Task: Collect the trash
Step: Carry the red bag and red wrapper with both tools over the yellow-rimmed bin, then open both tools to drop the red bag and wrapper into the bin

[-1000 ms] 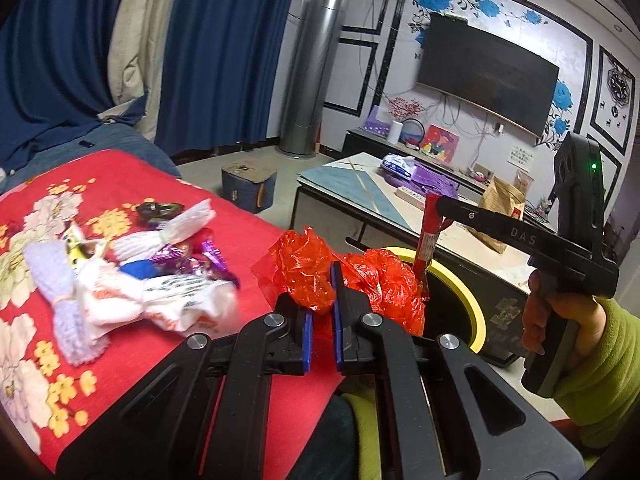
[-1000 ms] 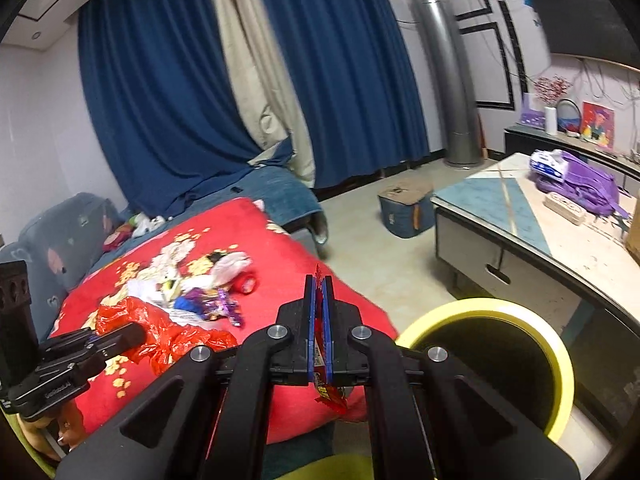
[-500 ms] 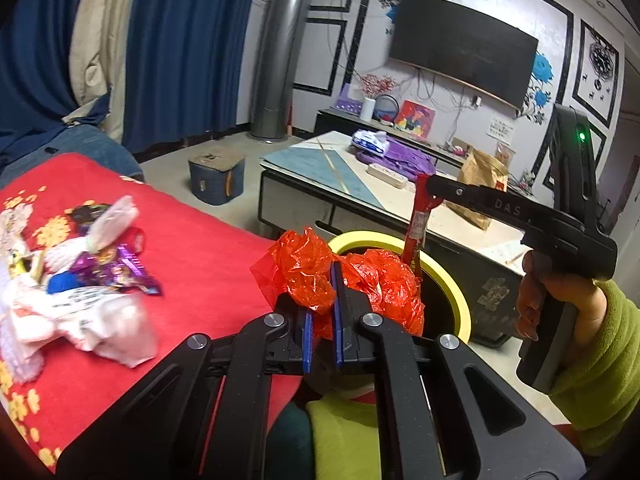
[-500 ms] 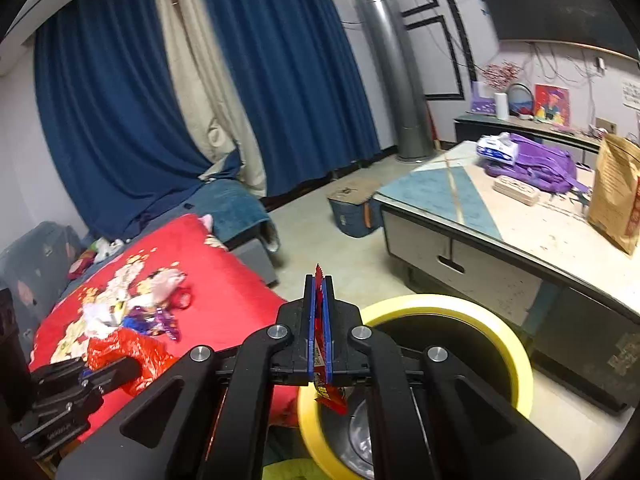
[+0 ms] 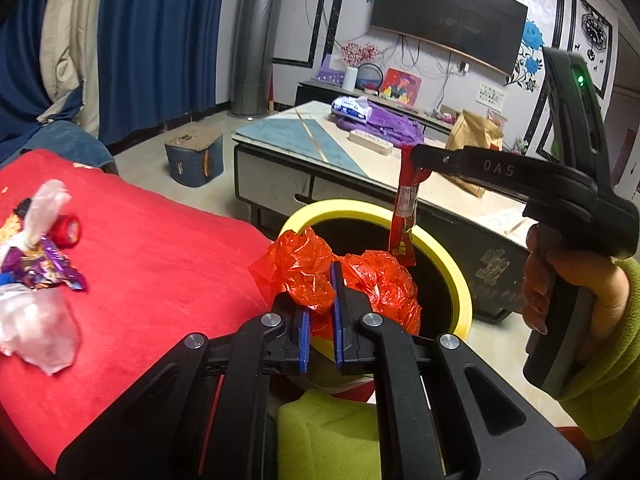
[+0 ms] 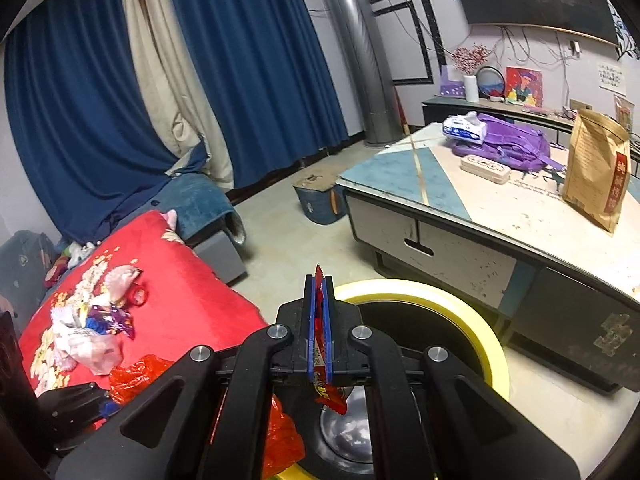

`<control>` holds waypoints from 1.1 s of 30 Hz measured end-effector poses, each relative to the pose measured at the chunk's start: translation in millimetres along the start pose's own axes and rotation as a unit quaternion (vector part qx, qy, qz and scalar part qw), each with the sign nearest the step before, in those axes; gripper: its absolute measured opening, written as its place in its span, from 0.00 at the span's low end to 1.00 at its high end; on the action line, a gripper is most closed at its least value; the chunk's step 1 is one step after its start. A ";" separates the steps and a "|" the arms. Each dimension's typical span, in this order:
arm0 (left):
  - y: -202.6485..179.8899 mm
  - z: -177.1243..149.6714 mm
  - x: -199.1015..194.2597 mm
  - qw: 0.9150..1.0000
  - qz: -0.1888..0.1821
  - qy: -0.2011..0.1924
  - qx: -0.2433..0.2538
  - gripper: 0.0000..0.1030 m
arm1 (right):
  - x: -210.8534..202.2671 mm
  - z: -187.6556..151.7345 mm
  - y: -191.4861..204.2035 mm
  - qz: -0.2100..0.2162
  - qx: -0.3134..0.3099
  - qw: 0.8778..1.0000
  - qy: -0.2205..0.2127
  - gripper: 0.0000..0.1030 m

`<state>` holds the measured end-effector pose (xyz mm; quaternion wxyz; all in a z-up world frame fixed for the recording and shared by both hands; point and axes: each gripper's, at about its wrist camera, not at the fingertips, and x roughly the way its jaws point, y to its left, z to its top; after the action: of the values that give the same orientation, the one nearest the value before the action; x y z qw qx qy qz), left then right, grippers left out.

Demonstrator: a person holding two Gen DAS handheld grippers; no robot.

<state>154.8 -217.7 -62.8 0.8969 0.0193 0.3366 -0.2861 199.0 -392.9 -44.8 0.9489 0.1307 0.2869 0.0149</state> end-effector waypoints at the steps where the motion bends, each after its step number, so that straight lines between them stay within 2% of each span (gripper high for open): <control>1: 0.1 1.5 3.5 1.000 -0.001 0.003 0.002 0.04 | 1.6 -0.7 -2.6 -0.003 0.001 1.000 0.002 0.04; 6: -7.7 2.3 22.4 1.000 -0.012 0.016 0.010 0.04 | 8.5 -2.5 -12.0 -0.013 0.013 1.000 0.012 0.04; 9: -9.7 0.2 27.9 0.999 -0.025 0.023 0.011 0.07 | 11.5 -3.0 -17.1 -0.019 0.023 0.999 0.018 0.15; 11: -10.5 -1.3 30.6 0.999 -0.030 0.025 0.011 0.23 | 12.0 -3.2 -20.1 -0.025 0.029 0.999 0.019 0.30; 13: -10.4 -3.1 30.7 0.999 -0.032 0.026 0.011 0.32 | 11.8 -3.5 -23.9 -0.029 0.035 0.999 0.018 0.36; 18: -3.6 -5.9 25.0 0.999 -0.025 0.021 -0.004 0.49 | 12.5 -4.7 -24.3 -0.031 0.035 0.999 0.020 0.42; 20: 0.3 -7.3 19.3 1.000 -0.018 0.017 -0.010 0.58 | 11.2 -4.4 -22.0 -0.031 0.032 0.999 0.019 0.49; 21: 0.5 -7.4 17.1 1.000 -0.014 0.015 -0.012 0.61 | 10.2 -4.0 -20.6 -0.031 0.030 0.999 0.018 0.50; 23: 5.4 -7.8 10.6 1.000 -0.007 0.012 -0.020 0.74 | 9.1 -4.1 -15.8 -0.027 0.024 0.999 0.017 0.52; 26: 14.1 -6.4 0.7 0.999 0.005 0.005 -0.034 0.85 | 8.2 -5.2 -7.1 -0.018 0.015 1.000 0.019 0.61; 28: 20.7 -4.9 -6.5 0.999 0.013 0.001 -0.045 0.89 | 7.1 -5.4 -0.2 -0.013 0.008 1.000 0.019 0.63; 33: 31.6 -1.1 -23.2 0.998 0.032 -0.013 -0.058 0.89 | 1.7 -6.4 19.5 0.004 -0.011 1.000 0.016 0.70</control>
<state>156.6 -179.4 -54.4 0.9096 -0.0254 0.3397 -0.2377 197.8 -372.4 -45.9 0.9455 0.1215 0.3011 0.0239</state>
